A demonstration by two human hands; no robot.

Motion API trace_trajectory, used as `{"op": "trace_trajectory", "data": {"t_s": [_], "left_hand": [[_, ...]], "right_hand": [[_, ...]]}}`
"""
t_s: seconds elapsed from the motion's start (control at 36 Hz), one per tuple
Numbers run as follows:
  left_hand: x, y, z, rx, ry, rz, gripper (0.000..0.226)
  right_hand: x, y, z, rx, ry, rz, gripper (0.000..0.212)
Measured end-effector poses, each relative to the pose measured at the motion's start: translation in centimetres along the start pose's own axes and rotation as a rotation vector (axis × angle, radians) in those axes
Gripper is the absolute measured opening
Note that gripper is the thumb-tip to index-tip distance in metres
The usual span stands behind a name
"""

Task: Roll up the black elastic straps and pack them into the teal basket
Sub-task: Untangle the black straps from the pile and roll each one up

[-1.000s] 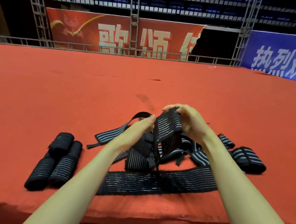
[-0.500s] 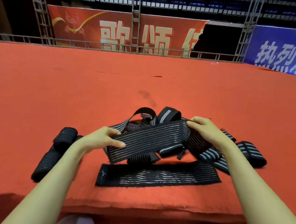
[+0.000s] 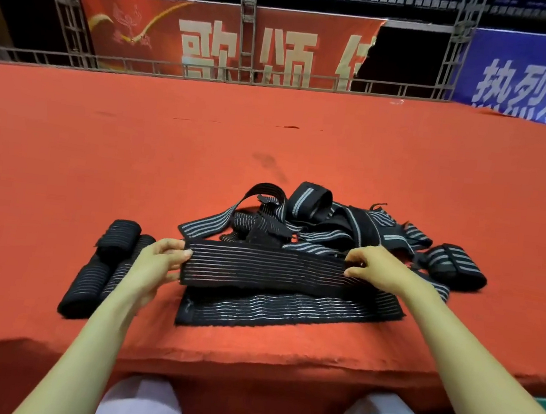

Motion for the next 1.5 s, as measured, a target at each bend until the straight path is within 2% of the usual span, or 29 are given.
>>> {"op": "trace_trajectory", "data": {"t_s": [0.06,0.14,0.22,0.31,0.36,0.44,0.61,0.75,0.86,0.94,1.06,1.14,1.22,1.31,1.42,1.5], "left_hand": [[0.9,-0.2,0.5,0.038,0.004,-0.011,0.01],[2.9,-0.5,1.9,0.155,0.007,-0.032,0.019],[5.3,-1.0,3.1,0.253,0.046,-0.079,0.023],[7.4,-1.4,4.2,0.308,0.048,-0.081,0.023],[8.6,-1.7,4.8,0.351,0.105,-0.101,0.02],[10.0,-2.7,5.4,0.421,0.222,-0.122,0.028],[12.3,-3.9,5.5,0.447,0.235,-0.233,0.01],[12.2,-3.8,5.0,0.517,0.39,-0.115,0.034],[12.7,-4.2,4.9,0.774,0.622,-0.071,0.069],[13.1,-4.7,4.9,0.944,0.754,0.026,0.075],[13.0,-5.0,5.5,1.037,0.687,0.151,0.061],[12.9,-5.0,6.0,1.066,0.663,0.189,0.055],[12.6,-4.3,5.9,1.037,0.728,0.169,0.059],[12.2,-3.4,5.3,1.009,0.8,0.123,0.066],[13.3,-4.1,4.6,1.092,0.813,-0.139,0.087],[14.5,-5.0,4.5,1.117,0.779,-0.17,0.089]], "right_hand": [[-1.1,-0.1,-0.6,0.001,0.094,0.041,0.008],[-3.6,-0.6,-2.8,-0.02,0.462,0.155,0.009],[-5.8,-1.0,-5.8,-0.065,0.756,0.15,0.018],[-7.0,-1.1,-8.2,-0.083,0.859,0.143,0.024],[-7.2,-1.2,-9.2,-0.052,0.946,0.139,0.017],[-6.7,-1.0,-10.0,0.011,1.115,0.149,0.014],[-5.3,-0.4,-11.2,0.106,1.373,0.14,0.025],[-5.0,-0.4,-11.3,0.218,1.492,0.21,0.039],[-4.9,-1.0,-11.8,0.222,1.587,0.189,0.056],[-5.0,-1.1,-12.1,0.158,1.481,0.169,0.053],[-5.1,-1.2,-12.0,0.087,1.181,0.256,0.028],[-5.5,-1.5,-11.5,0.1,0.753,0.381,0.02],[-6.4,-1.7,-11.5,0.076,0.329,0.491,0.015],[-6.7,-1.5,-11.6,0.041,0.056,0.406,0.021],[-7.3,-1.1,-12.2,0.035,0.029,0.231,0.019],[-8.2,-0.7,-12.8,0.051,0.133,0.241,0.024]]}}
Point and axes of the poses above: each hand's wrist, its own y-axis towards the middle knuckle, its own x-axis out of the palm, z = x × y, the point moved 4 cm from there along y, towards the middle knuckle, and after that the axes turned 5 degrees about -y, right-handed, at the moved point
